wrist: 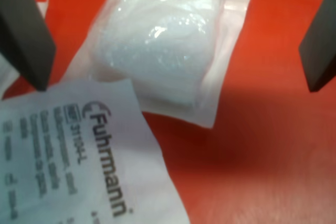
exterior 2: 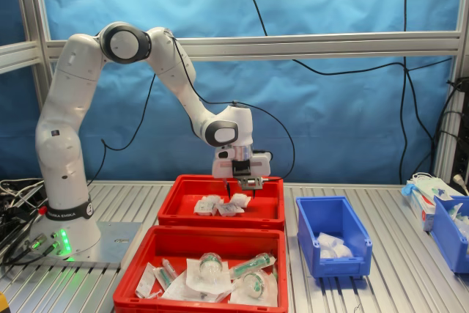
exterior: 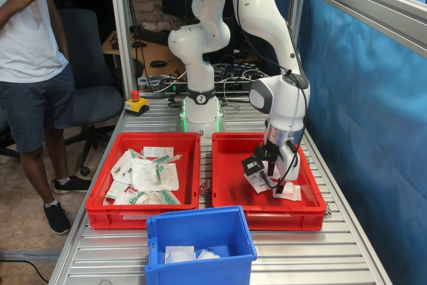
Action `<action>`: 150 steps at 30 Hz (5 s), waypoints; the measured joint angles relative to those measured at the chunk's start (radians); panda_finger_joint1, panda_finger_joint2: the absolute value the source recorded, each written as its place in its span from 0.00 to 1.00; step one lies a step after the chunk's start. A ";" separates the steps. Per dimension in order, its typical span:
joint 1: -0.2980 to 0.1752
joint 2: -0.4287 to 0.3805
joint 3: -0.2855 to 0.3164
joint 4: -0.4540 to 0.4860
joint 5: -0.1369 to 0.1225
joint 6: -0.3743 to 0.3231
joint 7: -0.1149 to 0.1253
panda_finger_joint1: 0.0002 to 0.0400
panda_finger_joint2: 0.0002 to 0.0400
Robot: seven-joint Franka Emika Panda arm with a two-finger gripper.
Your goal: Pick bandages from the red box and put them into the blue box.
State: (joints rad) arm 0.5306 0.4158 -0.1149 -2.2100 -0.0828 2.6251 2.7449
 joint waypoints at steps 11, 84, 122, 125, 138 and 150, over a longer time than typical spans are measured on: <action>0.023 0.009 0.000 0.005 0.000 0.000 0.000 1.00 1.00; 0.061 0.113 0.003 0.070 0.000 0.001 0.000 1.00 1.00; 0.065 0.113 -0.033 0.077 0.000 0.001 0.000 0.16 0.16; 0.065 0.113 -0.050 0.077 0.000 0.001 0.000 0.16 0.16; 0.065 0.113 -0.119 0.078 0.000 -0.046 0.000 0.16 0.16; 0.065 0.057 -0.207 0.078 0.000 -0.098 0.000 0.16 0.16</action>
State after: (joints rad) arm 0.5957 0.4733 -0.3214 -2.1319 -0.0828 2.5269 2.7449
